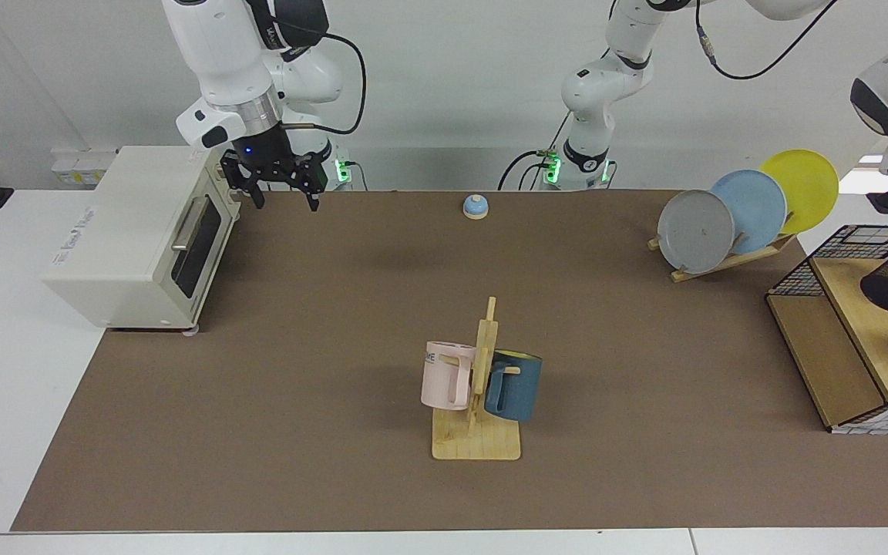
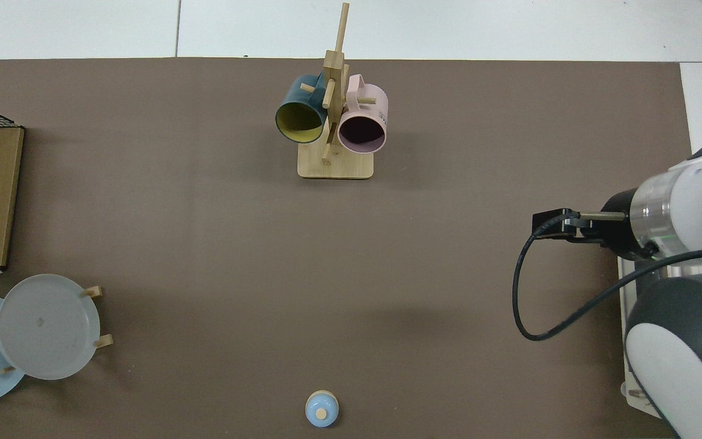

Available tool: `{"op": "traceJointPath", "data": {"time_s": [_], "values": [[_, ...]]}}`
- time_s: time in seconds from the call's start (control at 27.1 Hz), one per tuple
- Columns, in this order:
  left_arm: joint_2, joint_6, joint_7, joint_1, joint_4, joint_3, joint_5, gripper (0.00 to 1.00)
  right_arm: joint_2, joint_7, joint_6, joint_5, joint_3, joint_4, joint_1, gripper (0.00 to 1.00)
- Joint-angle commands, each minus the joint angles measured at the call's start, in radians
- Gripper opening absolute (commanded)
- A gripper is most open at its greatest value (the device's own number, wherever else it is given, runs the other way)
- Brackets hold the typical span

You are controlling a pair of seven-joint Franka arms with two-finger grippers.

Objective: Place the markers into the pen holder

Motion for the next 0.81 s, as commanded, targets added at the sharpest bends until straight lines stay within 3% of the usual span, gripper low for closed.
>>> {"op": "traceJointPath", "data": {"time_s": [0.0, 0.78], "values": [[-0.010, 0.000, 0.025, 0.012, -0.027, -0.010, -0.020, 0.00, -0.013, -0.020, 0.027, 0.018, 0.005, -0.011, -0.009, 1.00], [0.010, 0.040, 0.023, 0.021, -0.076, -0.007, -0.064, 0.00, -0.011, -0.005, 0.024, 0.019, 0.005, -0.009, -0.021, 1.00]]}}
